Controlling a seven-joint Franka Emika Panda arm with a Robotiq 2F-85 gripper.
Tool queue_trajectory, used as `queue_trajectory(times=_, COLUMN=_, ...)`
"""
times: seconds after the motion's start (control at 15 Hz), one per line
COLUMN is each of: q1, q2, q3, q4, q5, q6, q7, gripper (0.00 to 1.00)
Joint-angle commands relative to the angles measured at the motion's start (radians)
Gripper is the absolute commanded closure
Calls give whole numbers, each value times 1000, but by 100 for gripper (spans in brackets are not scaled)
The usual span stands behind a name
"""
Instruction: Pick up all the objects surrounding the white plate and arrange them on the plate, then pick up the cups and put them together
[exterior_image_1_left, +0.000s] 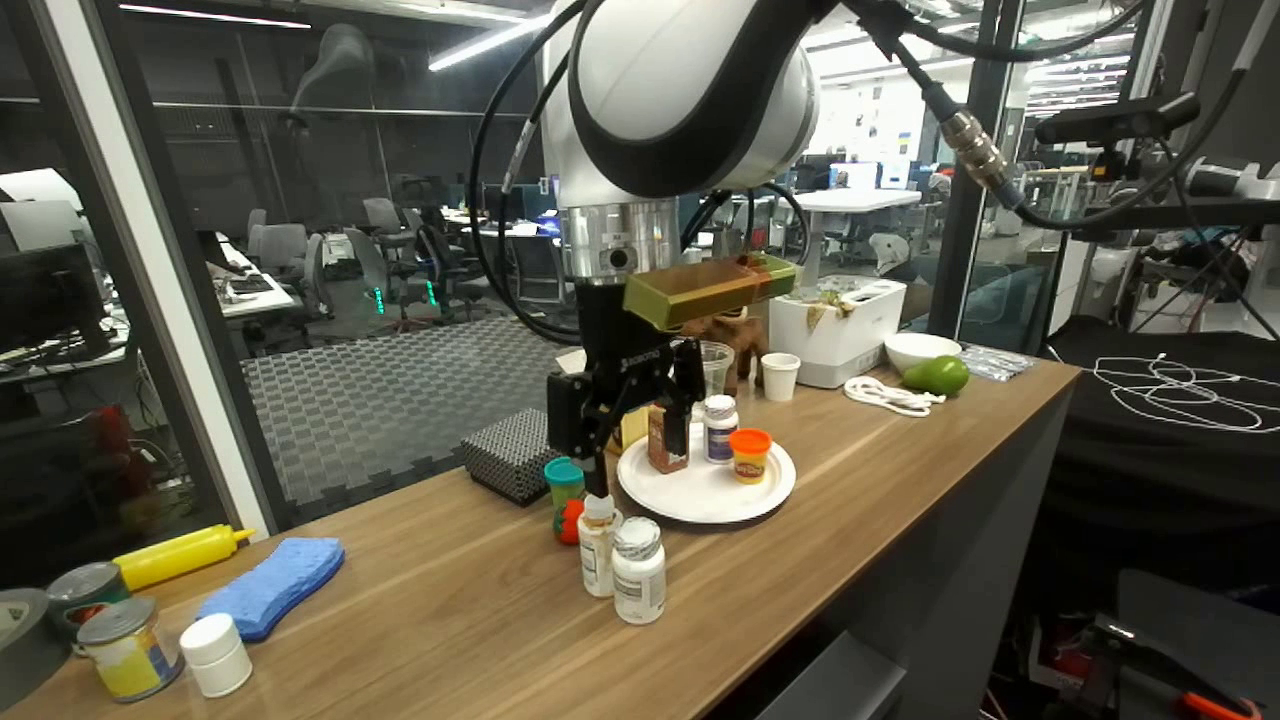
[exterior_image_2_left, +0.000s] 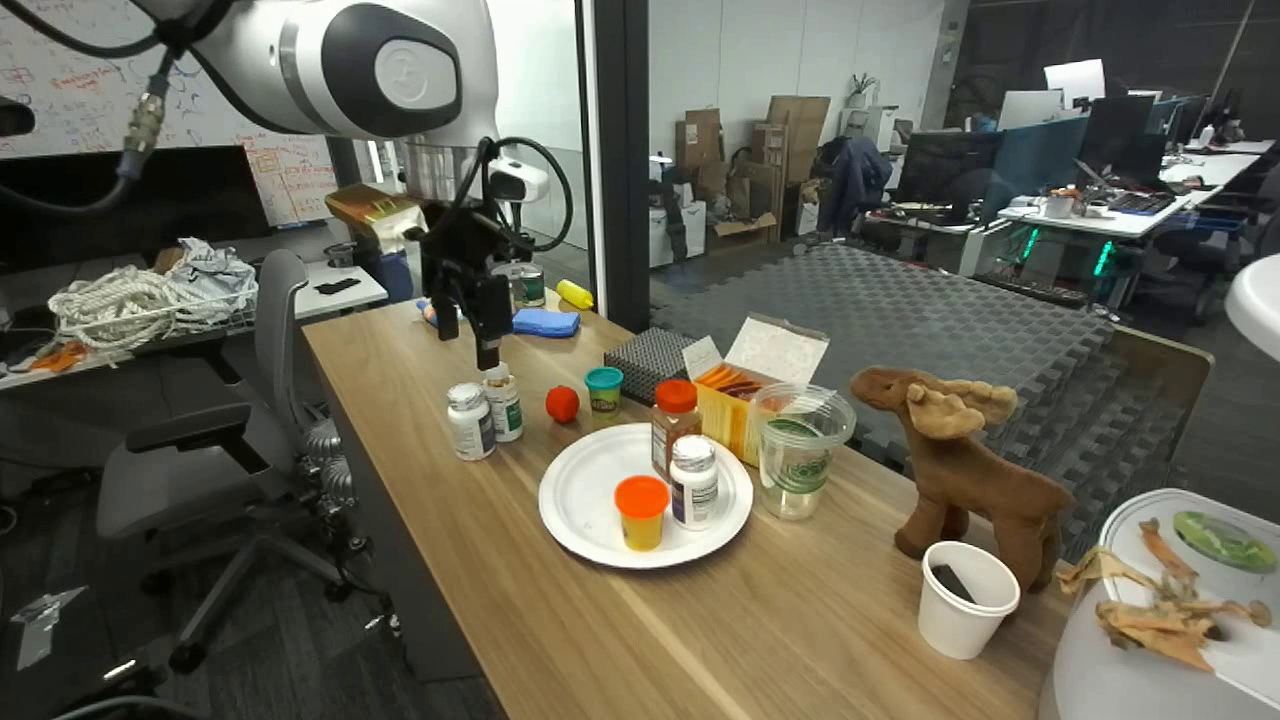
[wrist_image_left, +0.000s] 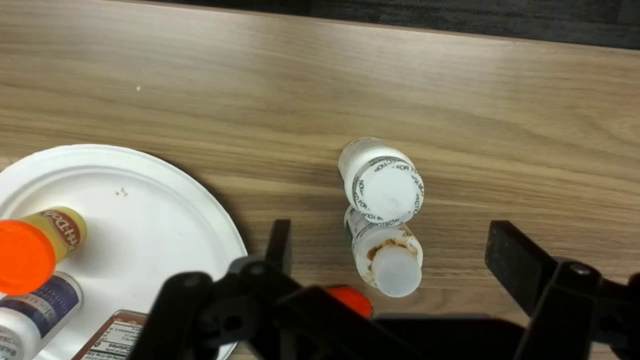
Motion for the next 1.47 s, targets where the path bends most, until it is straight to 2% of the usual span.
queue_trajectory(times=0.0, q1=6, q2=0, q3=-6, q4=2, q5=3, q6=-3, q7=-3, gripper=0)
queue_trajectory(times=0.27, q1=5, q2=0, q3=-6, q4=2, q5=5, q6=-3, q7=-7, gripper=0)
queue_trajectory(times=0.4, q1=8, q2=20, q3=-11, q4=12, q5=-10, q6=48, q7=3, gripper=0)
queue_trajectory(times=0.93, q1=14, q2=145, q3=-15, q4=137, q5=-19, q6=56, q7=-33, gripper=0)
queue_trajectory(times=1.07, q1=13, q2=162, q3=-15, q4=153, q5=-14, q6=52, q7=-40, gripper=26)
queue_trajectory(times=1.27, q1=14, q2=168, q3=-13, q4=154, q5=-9, q6=53, q7=-47, gripper=51)
queue_trajectory(times=1.4, q1=15, q2=168, q3=-14, q4=150, q5=-9, q6=55, q7=-47, gripper=65)
